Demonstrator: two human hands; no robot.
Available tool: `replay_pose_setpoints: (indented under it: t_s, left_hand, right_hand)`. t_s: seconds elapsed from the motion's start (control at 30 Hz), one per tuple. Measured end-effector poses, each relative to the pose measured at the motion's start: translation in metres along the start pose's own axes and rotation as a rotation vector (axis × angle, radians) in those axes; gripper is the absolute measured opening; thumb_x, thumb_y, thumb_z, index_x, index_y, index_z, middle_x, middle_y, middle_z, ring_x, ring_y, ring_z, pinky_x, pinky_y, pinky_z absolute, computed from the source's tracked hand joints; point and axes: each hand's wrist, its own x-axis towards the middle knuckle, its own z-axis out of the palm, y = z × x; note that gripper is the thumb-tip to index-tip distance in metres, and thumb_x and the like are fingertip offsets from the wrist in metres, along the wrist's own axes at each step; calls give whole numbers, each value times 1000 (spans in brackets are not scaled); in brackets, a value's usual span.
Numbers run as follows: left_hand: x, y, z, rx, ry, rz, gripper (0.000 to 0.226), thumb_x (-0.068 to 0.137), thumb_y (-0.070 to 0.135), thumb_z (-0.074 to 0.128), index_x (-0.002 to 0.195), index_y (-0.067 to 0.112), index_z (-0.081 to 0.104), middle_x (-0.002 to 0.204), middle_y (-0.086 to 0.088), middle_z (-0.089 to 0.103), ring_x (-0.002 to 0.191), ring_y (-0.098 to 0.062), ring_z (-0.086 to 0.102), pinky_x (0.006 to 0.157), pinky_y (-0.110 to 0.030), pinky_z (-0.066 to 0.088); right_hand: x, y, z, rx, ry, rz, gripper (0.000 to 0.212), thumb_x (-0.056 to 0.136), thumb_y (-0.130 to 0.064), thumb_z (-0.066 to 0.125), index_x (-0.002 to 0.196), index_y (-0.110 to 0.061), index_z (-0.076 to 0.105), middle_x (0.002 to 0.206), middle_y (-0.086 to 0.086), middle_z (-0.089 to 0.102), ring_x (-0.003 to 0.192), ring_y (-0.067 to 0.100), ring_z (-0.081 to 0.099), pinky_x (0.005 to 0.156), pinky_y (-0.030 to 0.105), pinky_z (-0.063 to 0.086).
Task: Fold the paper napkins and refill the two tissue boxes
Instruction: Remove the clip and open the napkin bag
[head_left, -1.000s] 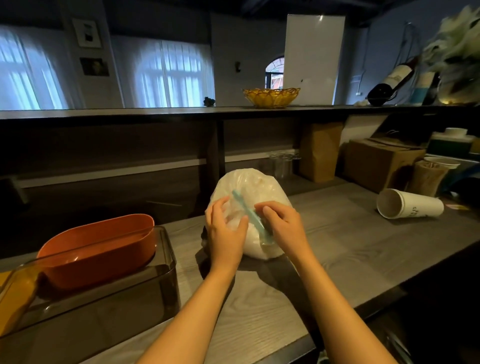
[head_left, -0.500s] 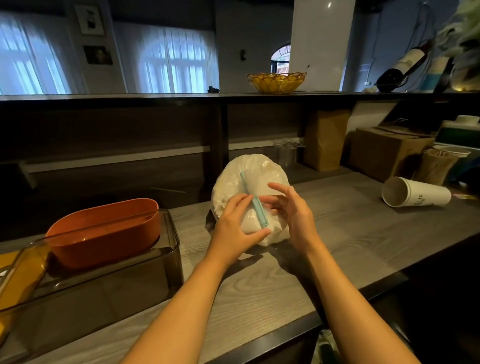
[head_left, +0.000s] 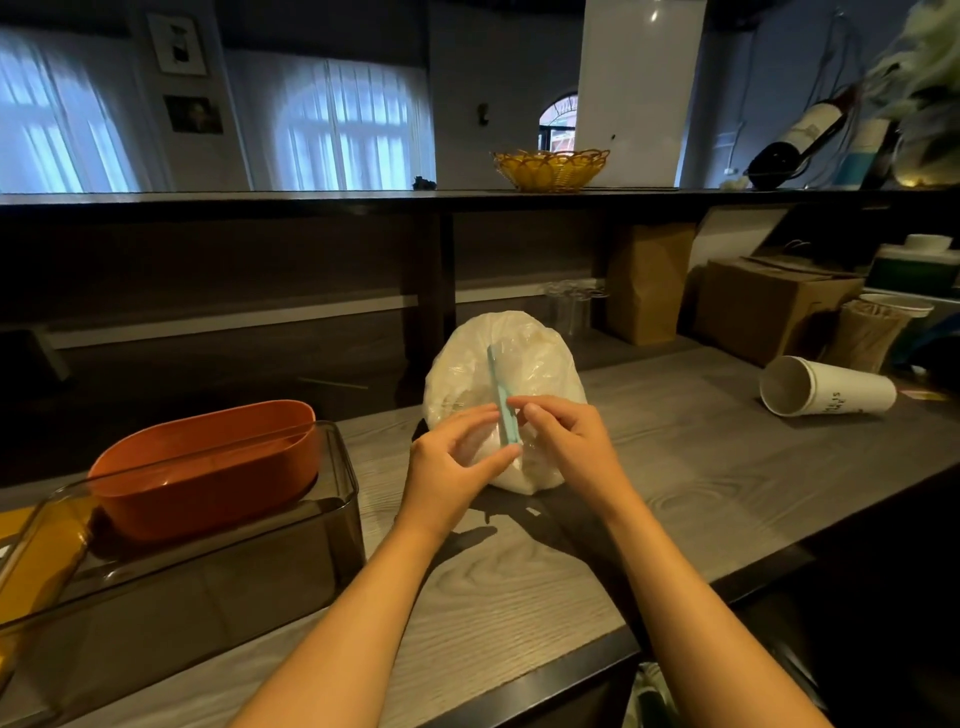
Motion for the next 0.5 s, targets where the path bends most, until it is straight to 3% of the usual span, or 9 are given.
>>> replay_pose_setpoints:
  t_s: [0.1, 0.23, 0.4, 0.5]
  left_hand:
    - [4, -1, -3, -102, 17, -56, 22, 95, 15, 65, 111, 30, 71, 118, 11, 71, 116, -2, 62, 92, -16, 50]
    - [7, 0, 0, -247, 67, -202, 23, 100, 12, 58, 109, 28, 72, 114, 9, 72, 112, -8, 65, 89, -26, 57]
    - [15, 3, 3, -257, 101, -336, 23, 99, 22, 61, 122, 24, 65, 114, 1, 70, 106, -13, 69, 95, -34, 56]
    - [19, 6, 6, -189, 89, -427, 44, 91, 35, 70, 131, 18, 63, 114, 1, 71, 106, -15, 68, 92, -36, 57]
  right_hand:
    - [-1, 3, 1, -28, -39, 2, 23, 100, -19, 57, 119, -26, 68, 118, -7, 70, 111, 4, 64, 95, 27, 54]
    - [-5, 6, 3, -142, -77, 10, 40, 92, -30, 70, 129, -40, 56, 131, -13, 58, 120, 2, 53, 100, 24, 48]
    - [-14, 5, 8, -365, -126, -51, 60, 85, -33, 77, 135, -43, 46, 123, -25, 49, 121, 3, 48, 104, 27, 45]
    - [-19, 6, 5, -356, -67, -70, 65, 85, -23, 78, 139, -38, 46, 121, -22, 54, 118, 1, 53, 102, 23, 47]
